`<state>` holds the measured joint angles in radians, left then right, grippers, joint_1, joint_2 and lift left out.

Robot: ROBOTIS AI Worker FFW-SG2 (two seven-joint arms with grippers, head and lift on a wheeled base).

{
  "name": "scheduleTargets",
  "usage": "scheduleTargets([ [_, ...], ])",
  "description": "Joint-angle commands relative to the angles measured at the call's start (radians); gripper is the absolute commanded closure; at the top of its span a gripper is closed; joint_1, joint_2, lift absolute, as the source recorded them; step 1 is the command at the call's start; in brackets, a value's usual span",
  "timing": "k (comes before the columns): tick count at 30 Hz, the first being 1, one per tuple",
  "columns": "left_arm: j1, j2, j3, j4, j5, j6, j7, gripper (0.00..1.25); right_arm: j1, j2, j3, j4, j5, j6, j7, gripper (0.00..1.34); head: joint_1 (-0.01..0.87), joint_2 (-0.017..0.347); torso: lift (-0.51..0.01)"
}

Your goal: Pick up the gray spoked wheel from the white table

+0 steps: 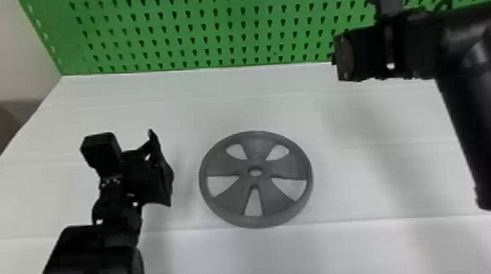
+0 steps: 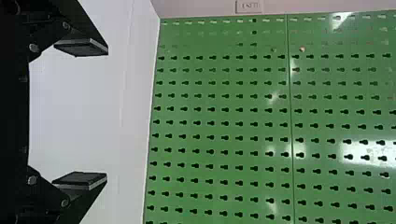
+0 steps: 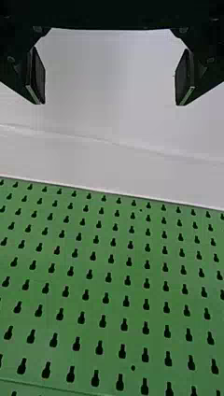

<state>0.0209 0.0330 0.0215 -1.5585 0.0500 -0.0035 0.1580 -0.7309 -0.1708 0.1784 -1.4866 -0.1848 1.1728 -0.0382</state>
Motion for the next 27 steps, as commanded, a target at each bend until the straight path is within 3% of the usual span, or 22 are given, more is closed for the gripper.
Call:
scheduleTargets([
  [1,-0.004,0.002,-0.005,0.0,-0.006,0.005,0.0,0.31,-0.058,-0.012,0.021,0.072,-0.038,0.05,0.0,0.23,0.772,0.066,-0.081],
  [9,-0.01,0.005,-0.008,-0.011,-0.015,0.03,0.0,0.31,-0.14,-0.016,0.066,0.209,-0.128,0.088,0.0,0.23,0.772,0.066,-0.081],
  [17,-0.021,0.015,-0.023,-0.012,-0.024,0.042,0.0,0.31,-0.248,-0.036,0.217,0.37,-0.196,0.103,0.0,0.23,0.772,0.066,-0.081],
  [21,-0.027,0.024,-0.032,-0.012,-0.027,0.048,0.0,0.31,-0.274,-0.047,0.26,0.453,-0.249,0.103,0.0,0.23,0.772,0.066,-0.081],
  [27,-0.032,0.034,-0.038,-0.014,-0.027,0.056,0.0,0.31,-0.294,-0.065,0.303,0.512,-0.3,0.134,0.0,0.23,0.772,0.066,-0.081],
])
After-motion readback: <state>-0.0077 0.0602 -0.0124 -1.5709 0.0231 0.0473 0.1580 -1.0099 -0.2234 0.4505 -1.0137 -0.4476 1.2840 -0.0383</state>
